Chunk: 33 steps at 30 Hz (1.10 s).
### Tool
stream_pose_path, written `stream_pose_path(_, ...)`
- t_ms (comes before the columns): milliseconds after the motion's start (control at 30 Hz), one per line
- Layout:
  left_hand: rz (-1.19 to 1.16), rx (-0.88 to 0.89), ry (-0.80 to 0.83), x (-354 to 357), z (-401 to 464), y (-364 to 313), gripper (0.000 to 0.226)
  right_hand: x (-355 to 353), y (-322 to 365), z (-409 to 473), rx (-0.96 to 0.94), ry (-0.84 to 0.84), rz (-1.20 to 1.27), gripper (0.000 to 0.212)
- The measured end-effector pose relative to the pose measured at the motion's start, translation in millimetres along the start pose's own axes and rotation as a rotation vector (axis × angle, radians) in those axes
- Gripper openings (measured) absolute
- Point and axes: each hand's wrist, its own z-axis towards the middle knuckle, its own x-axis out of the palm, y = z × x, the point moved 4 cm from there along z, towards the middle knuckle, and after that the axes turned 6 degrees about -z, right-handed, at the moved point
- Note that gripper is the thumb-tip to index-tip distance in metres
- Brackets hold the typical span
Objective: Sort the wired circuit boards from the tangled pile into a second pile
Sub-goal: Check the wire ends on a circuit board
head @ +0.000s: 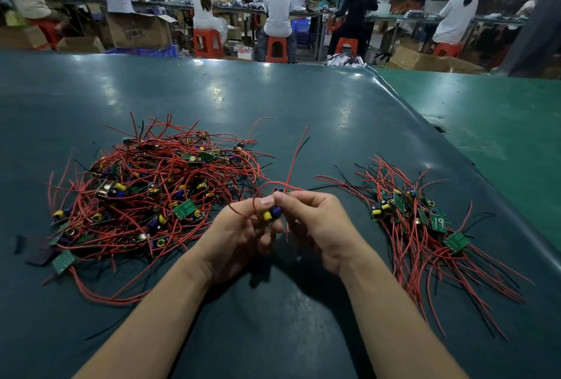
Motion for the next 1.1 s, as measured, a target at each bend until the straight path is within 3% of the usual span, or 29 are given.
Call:
stream_pose_path(133,0.038,0.013,0.056,0,1,2,0.002,-9,4,3,-0.045,-0.089,0.075,0.027)
stream_pose_path(267,0.166,-0.055,0.194,1,0,6,0.013,-27,11,5,-0.066,-0.213,0.312,0.022)
stream_pose_path(367,0.160,-0.073,0.245,1,2,9,0.014,-34,8,5,0.033,-0.287,0.489,0.039)
stream_pose_path(567,0.111,-0.091,0.449,4,-2,9,0.022,-11,4,0,0.261,0.067,0.740,0.048)
stream_pose_path(667,0.129,-0.057,0.408,6,-2,8,0.027,-18,4,5,0.237,-0.057,0.752,0.048)
stream_pose_path(767,0.120,-0.014,0.311,4,-2,5,0.039,-29,4,6,0.162,-0.209,0.833,0.028)
stream_pose_path(833,0.049,0.017,0.263,2,-2,3,0.055,-33,5,7,0.124,-0.266,0.772,0.023)
stream_pose_path(933,-0.050,0.070,0.248,3,-3,-2,0.068,-29,4,5,0.074,-0.361,0.359,0.008)
stream_pose_path(1100,-0.312,0.156,0.134,-4,-3,-9,0.047,11,2,-1,-0.039,-0.117,0.050,0.014)
